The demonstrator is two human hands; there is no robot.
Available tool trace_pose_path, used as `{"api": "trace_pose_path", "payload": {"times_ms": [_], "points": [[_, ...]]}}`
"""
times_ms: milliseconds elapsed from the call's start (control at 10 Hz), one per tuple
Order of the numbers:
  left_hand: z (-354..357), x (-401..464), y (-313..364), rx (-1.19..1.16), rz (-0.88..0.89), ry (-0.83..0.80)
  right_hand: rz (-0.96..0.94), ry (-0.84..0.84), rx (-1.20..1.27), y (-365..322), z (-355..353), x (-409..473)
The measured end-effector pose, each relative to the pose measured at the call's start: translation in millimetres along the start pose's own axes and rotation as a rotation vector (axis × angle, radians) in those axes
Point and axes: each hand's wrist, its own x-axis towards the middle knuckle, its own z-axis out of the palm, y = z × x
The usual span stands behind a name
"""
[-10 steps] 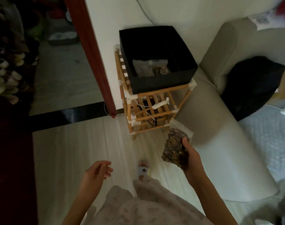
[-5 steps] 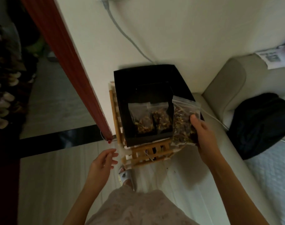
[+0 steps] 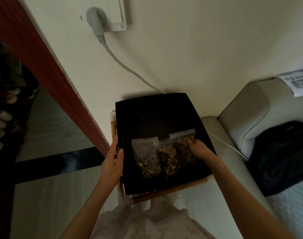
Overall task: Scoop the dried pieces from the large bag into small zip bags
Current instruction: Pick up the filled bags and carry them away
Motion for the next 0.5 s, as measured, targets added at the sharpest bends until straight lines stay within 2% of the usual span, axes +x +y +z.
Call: {"api": "trace_pose_path", "payload": {"times_ms": [100, 200, 400, 500], "points": [[8, -1, 1, -0.002, -0.038, 0.063, 0.035, -0.076, -0.022, -2, 5, 2], [15, -5, 3, -0.009, -0.060, 0.119, 0.026, -0.054, -0.077, 1, 11, 1], [23, -10, 8, 0.008, -0.052, 0.166, -0.110, 0.037, -0.353, 13, 19, -6], [24, -11, 8, 0.000, -0.047, 0.185, -0.119, 0.034, -0.316, 0, 0, -10]]}}
